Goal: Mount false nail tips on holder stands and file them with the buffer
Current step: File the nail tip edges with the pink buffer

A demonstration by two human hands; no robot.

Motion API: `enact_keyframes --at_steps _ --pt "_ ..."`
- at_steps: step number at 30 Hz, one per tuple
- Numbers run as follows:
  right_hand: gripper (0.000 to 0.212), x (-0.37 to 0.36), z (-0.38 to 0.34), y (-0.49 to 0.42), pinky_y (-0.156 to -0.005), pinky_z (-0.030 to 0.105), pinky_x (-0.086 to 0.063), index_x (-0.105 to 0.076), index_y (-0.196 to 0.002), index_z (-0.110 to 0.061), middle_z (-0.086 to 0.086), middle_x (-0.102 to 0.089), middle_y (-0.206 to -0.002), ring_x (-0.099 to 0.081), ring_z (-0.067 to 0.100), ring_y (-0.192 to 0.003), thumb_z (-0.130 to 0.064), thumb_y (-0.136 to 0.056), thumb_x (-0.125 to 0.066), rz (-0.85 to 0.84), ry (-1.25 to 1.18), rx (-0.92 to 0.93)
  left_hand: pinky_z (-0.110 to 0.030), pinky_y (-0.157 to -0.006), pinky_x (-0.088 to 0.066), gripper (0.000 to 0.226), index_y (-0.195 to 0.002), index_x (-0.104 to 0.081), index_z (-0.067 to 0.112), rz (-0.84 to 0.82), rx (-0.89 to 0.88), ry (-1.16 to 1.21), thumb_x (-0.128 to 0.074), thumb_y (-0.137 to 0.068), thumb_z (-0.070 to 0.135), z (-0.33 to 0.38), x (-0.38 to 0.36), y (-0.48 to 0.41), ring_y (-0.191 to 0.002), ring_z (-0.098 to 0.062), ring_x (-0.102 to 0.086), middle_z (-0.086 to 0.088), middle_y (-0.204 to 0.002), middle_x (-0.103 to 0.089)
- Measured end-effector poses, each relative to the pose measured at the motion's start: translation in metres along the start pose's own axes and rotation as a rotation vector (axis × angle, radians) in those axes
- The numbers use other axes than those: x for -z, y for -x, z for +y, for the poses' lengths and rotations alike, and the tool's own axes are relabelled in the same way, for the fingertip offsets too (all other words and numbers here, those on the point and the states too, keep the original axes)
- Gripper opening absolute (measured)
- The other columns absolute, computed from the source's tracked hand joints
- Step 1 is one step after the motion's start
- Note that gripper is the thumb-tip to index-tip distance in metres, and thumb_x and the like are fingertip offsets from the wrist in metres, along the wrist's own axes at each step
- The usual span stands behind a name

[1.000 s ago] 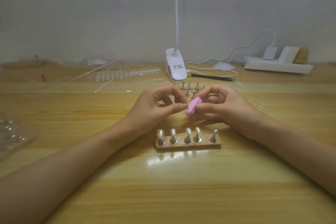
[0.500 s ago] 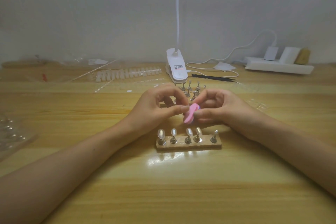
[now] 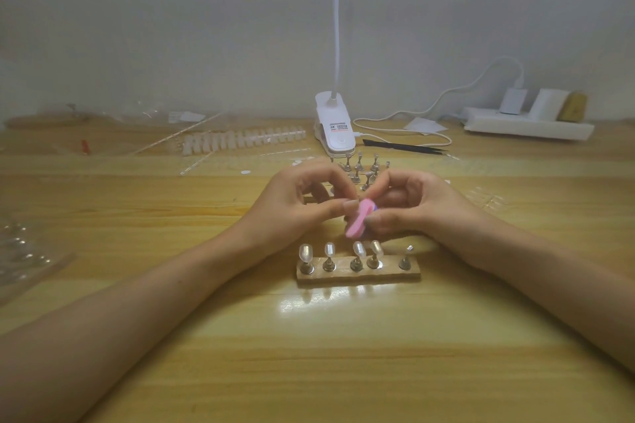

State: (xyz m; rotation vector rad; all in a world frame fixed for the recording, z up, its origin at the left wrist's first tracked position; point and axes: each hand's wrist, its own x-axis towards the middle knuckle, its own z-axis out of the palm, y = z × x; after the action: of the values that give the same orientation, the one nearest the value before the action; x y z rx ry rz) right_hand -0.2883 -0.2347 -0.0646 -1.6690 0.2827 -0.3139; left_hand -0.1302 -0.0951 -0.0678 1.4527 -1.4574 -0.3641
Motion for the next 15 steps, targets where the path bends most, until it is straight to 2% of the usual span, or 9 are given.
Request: enact_keyframes --at_steps 2,6,9,12,15 --pt "0.027 0.0026 0.0006 -0.0011 -0.075 0.032 -0.062 -0.062 -0.098 -0.007 0.017 -0.076 -0.099 -0.075 0.028 -0.089 -0.011 -0.075 -0.075 0.098 -0.068 0.015 -0.015 -0.069 -0.044 0.006 -0.082 -0.070 0.011 0.007 0.004 0.001 -0.075 -0.083 0.008 -0.0002 -0.0001 -0.0004 -0.070 0.000 -0.055 -0.002 -0.086 -0.066" --pt "0.022 -0.0004 -0.0001 -0.0002 -0.072 0.028 -0.061 -0.065 -0.093 -0.010 0.017 -0.076 -0.098 -0.076 0.026 -0.086 -0.009 -0.075 -0.078 -0.013 0.003 -0.004 -0.017 -0.069 -0.045 0.005 -0.082 -0.070 0.010 0.008 -0.005 -0.008 -0.074 -0.084 0.009 0.0006 -0.0001 0.0000 -0.071 -0.001 -0.056 -0.003 -0.086 -0.066" --pt "0.026 0.0019 0.0005 -0.0010 -0.076 0.033 -0.062 -0.064 -0.095 -0.008 0.018 -0.076 -0.099 -0.076 0.027 -0.087 -0.013 -0.074 -0.077 0.071 -0.054 0.004 -0.015 -0.069 -0.045 0.005 -0.082 -0.070 0.009 0.014 -0.003 -0.009 -0.074 -0.084 0.008 0.0002 0.0000 -0.0003 -0.070 0.001 -0.056 -0.001 -0.086 -0.066" --pt "0.025 0.0004 -0.0006 -0.0002 -0.071 0.027 -0.060 -0.064 -0.093 -0.009 0.016 -0.077 -0.097 -0.075 0.023 -0.084 -0.012 -0.073 -0.078 -0.017 0.026 -0.021 -0.017 -0.069 -0.045 0.005 -0.082 -0.070 0.008 0.008 0.001 -0.016 -0.074 -0.084 0.008 -0.0005 -0.0002 -0.0003 -0.070 -0.001 -0.055 -0.003 -0.086 -0.066" --pt "0.027 0.0017 0.0015 -0.0005 -0.076 0.031 -0.062 -0.064 -0.095 -0.008 0.016 -0.077 -0.098 -0.075 0.025 -0.088 -0.015 -0.073 -0.078 0.065 -0.008 -0.001 -0.016 -0.069 -0.044 0.005 -0.082 -0.070 0.009 0.017 0.011 -0.022 -0.074 -0.084 0.008 -0.0013 -0.0006 -0.0001 -0.067 0.000 -0.053 -0.006 -0.087 -0.067"
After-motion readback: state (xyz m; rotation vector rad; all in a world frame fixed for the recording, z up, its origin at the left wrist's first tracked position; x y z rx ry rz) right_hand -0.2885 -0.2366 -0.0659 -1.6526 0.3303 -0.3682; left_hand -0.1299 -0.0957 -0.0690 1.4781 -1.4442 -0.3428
